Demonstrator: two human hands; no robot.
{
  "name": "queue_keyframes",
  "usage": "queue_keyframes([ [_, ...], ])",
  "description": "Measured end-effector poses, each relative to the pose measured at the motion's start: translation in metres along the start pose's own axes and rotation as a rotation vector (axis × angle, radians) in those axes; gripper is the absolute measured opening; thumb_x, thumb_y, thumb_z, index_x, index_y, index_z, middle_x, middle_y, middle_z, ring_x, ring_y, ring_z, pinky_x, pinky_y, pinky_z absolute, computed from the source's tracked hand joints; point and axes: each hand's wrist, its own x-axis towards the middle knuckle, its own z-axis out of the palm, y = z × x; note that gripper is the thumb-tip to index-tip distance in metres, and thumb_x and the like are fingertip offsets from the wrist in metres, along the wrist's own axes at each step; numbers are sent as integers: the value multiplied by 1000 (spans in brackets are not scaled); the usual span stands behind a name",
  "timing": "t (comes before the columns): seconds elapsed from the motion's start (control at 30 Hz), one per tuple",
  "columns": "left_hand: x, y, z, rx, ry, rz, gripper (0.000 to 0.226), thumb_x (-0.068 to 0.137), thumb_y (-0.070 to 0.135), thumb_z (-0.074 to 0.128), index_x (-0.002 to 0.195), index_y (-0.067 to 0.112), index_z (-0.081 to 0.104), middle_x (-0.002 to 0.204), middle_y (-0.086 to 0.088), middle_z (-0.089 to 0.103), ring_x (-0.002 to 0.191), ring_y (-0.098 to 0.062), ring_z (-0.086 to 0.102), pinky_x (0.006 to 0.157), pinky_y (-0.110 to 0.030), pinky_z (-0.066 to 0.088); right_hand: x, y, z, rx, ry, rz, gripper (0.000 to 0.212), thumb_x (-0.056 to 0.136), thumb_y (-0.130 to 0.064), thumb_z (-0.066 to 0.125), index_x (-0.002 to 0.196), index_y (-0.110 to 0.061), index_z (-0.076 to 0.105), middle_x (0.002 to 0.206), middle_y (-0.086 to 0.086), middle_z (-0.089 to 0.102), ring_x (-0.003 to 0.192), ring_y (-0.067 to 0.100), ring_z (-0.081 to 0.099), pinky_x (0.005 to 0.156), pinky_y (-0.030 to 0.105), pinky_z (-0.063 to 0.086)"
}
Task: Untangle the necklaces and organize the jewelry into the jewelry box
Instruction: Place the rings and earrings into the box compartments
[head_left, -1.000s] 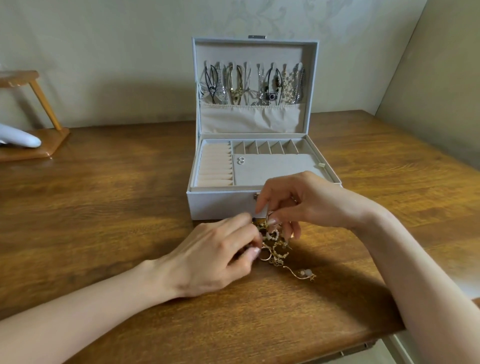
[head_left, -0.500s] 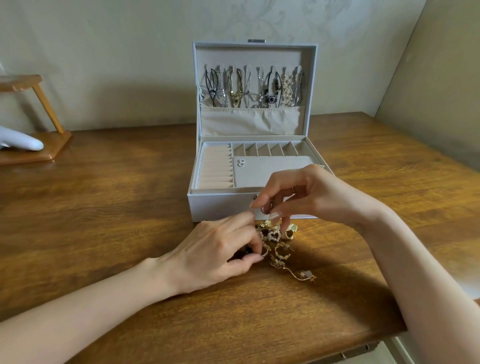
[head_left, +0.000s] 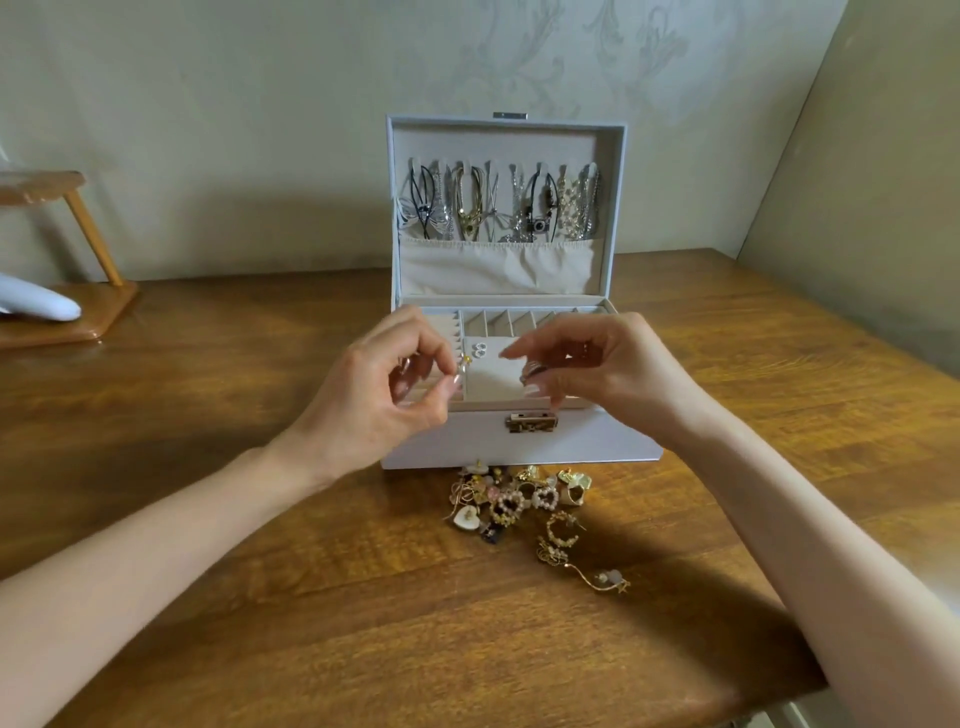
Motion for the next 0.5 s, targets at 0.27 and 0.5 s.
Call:
queue_keyframes([
  [0.27,44,-30,-11,251,-61,-192,17,82,11,68,79,20,54,77,12,48,65,1,45,57,-10,35,42,12,5,-420,36,-160,15,68,1,79,82,-6,75,81,8,68,67,3,59,62,14,48],
  [0.5,45,-40,-10,458,-158,-186,15,83,18,66,78,27,54,81,17,50,74,2,50,62,-20,40,40,31,7,-679,6,-337,19,70,-5,76,88,-10,77,79,3,61,62,4,46,65,13,38],
])
